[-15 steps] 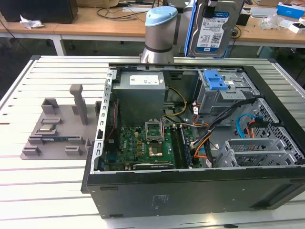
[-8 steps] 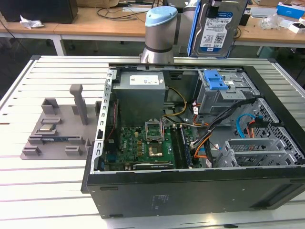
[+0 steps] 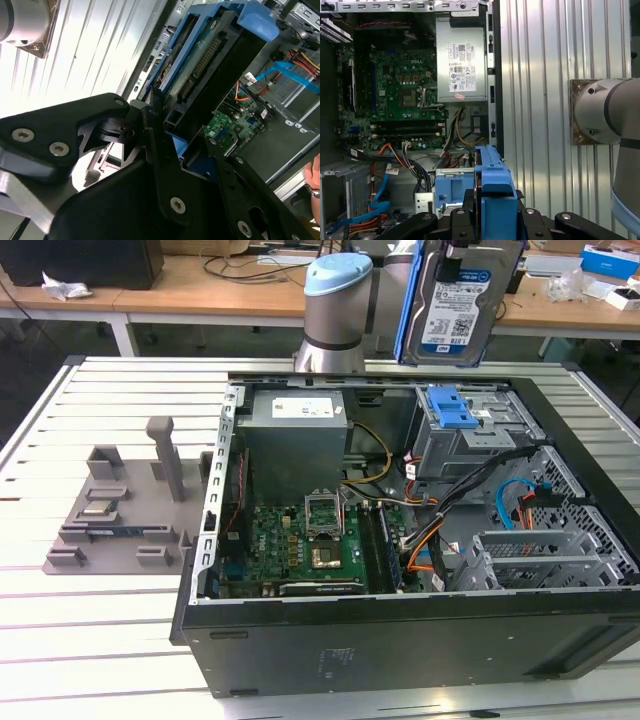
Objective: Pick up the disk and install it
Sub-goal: 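Pick up the disk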
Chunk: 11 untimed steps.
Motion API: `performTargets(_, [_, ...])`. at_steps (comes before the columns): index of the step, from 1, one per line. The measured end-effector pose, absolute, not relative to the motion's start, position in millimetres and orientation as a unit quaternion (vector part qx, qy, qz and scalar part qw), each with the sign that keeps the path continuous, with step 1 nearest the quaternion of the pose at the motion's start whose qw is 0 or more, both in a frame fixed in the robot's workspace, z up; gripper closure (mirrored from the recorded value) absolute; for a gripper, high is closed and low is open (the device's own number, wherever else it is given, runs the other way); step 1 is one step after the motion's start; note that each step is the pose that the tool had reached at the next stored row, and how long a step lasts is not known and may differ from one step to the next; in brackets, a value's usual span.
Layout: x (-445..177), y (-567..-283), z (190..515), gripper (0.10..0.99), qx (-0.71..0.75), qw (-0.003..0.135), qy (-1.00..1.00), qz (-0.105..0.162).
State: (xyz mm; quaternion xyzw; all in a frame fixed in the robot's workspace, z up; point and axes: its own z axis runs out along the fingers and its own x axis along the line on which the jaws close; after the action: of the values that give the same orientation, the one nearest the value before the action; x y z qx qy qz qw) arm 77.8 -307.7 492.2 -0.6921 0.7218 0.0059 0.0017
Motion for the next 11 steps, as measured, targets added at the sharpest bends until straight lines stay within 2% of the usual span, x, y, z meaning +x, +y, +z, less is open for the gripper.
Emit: performTargets(11, [77.8, -341.7, 492.0, 0.722, -0.692, -0.002, 0.722, 0.002])
